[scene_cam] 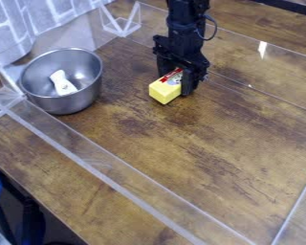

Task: Move the yellow butter to the left side of the table

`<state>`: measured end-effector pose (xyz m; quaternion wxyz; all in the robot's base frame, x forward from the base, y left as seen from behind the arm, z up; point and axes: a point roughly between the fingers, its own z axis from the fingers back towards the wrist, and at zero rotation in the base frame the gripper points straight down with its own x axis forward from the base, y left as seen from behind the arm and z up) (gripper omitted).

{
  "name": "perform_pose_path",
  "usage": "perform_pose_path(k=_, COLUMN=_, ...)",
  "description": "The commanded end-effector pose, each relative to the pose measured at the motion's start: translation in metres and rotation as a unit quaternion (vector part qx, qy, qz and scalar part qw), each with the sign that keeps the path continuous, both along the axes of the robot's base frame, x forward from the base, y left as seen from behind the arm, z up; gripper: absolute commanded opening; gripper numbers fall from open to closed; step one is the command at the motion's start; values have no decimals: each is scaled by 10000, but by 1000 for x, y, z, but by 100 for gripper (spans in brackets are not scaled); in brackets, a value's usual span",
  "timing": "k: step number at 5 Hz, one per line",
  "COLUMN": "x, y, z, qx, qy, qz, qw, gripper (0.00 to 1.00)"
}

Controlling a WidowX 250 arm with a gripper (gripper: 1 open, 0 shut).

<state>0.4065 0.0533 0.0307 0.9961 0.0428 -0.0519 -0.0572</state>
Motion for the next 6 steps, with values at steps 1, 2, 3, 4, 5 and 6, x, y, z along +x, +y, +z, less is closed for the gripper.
perform_pose_path(k=1, x=6, y=14, z=47, qx=64, qy=-590, qz=165, qw=9981, gripper=0)
perform_pose_path(k=2, x=6, y=15, z=48, qx=62, qy=-602, qz=178, qw=9980, gripper=0)
perform_pose_path(k=3, x=6, y=15, z=47, qx=54, qy=-612, qz=188, qw=9979, gripper=0)
perform_pose_path(k=4, x=6, y=16, z=46, qx=47, qy=-621, qz=198, qw=9979, gripper=0)
perform_pose_path(k=5, x=5, y=18, z=61, qx=19, qy=-715, qz=248, qw=9971, gripper=100)
perform_pose_path(k=6, x=-1, y=22, z=106, qx=48, qy=-1059, qz=300, qw=9939, gripper=100)
